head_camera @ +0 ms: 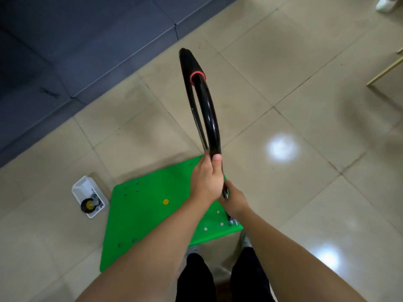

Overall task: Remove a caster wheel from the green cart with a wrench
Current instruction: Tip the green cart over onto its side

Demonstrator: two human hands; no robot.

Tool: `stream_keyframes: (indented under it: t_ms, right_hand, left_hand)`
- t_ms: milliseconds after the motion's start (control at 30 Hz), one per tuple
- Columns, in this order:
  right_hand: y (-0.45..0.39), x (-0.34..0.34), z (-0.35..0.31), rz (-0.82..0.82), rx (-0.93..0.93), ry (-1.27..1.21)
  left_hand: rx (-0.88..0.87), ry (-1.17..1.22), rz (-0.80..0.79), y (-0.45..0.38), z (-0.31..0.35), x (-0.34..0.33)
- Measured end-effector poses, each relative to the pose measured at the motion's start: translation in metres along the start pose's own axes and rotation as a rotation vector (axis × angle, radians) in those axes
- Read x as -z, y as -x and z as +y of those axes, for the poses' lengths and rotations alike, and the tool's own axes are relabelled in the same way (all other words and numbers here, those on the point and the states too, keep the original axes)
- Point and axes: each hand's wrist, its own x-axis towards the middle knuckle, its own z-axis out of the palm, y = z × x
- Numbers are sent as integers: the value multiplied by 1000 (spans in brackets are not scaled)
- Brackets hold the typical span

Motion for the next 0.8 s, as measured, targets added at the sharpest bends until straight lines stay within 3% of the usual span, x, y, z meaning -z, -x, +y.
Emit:
stream_keyframes:
  t_ms: [133,400,533,667,800]
  right_hand:
    - [-8,-16,-6,121,-24,74]
    - [-5,-1,-12,119,-65,223]
    - [-17,5,-24,122,-94,247]
    - [-33,13,-34,131,-107,284]
    - [-51,17,-45,164,-96,330]
  left_hand:
    - [3,-61,-60,-9,1,8]
    - [33,-8,-115,-19,13,-5]
    - [-14,-145,-162,-41,9,-7]
    - [-91,-217,-235,-42,-36,-14]
    - [-54,-240,-318,-15,-110,-24]
